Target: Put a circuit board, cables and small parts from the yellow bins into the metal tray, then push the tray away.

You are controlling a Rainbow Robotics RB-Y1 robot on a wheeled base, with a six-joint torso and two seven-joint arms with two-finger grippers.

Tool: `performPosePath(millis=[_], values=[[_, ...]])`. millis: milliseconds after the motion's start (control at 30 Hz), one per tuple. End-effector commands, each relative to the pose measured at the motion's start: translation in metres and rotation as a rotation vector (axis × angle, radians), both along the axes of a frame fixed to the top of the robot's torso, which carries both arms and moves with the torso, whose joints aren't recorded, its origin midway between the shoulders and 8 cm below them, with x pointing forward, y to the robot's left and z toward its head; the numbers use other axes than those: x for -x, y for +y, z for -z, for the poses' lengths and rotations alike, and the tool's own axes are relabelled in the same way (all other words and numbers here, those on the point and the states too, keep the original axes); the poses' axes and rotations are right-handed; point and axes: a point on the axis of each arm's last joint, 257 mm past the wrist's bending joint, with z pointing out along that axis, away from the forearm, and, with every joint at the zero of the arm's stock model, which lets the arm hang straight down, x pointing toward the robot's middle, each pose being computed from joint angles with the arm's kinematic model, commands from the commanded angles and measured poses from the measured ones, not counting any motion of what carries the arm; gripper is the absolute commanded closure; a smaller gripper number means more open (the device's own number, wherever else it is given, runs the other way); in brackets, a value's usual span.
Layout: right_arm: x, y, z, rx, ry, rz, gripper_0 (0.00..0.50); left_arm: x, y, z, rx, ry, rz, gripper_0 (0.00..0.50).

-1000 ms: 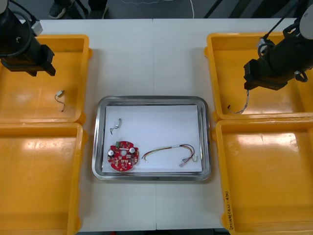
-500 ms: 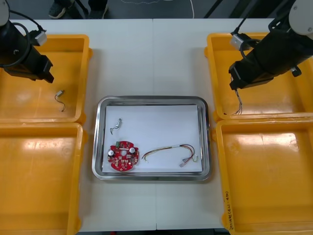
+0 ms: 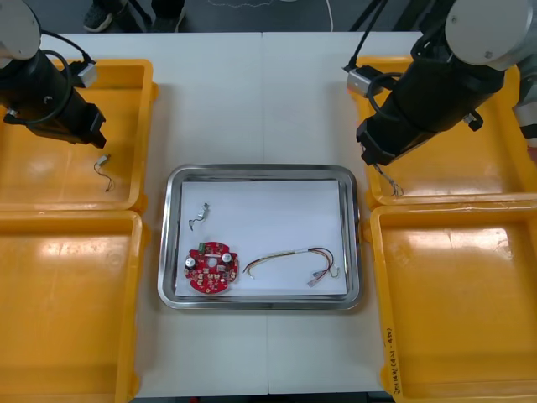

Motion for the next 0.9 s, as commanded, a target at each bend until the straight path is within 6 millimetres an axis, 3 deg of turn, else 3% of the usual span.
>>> performPosePath(millis=[33,433,900], values=[[0.003,0.045,-0.032,0.043,-0.095,-0.2,0.5,-0.006,-0.015,0.006,0.023,-0.026,0.024,0.0],[0.013,0.091,-0.03,0.168,-0.167,-0.468,0.5,-0.01,-0.029,0.037,0.039,-0.047,0.047,0.0],[0.025,0.135,0.007,0.346,-0.217,-0.609,0.5,-0.006,-0.02,0.053,0.019,-0.042,0.05,0.0]])
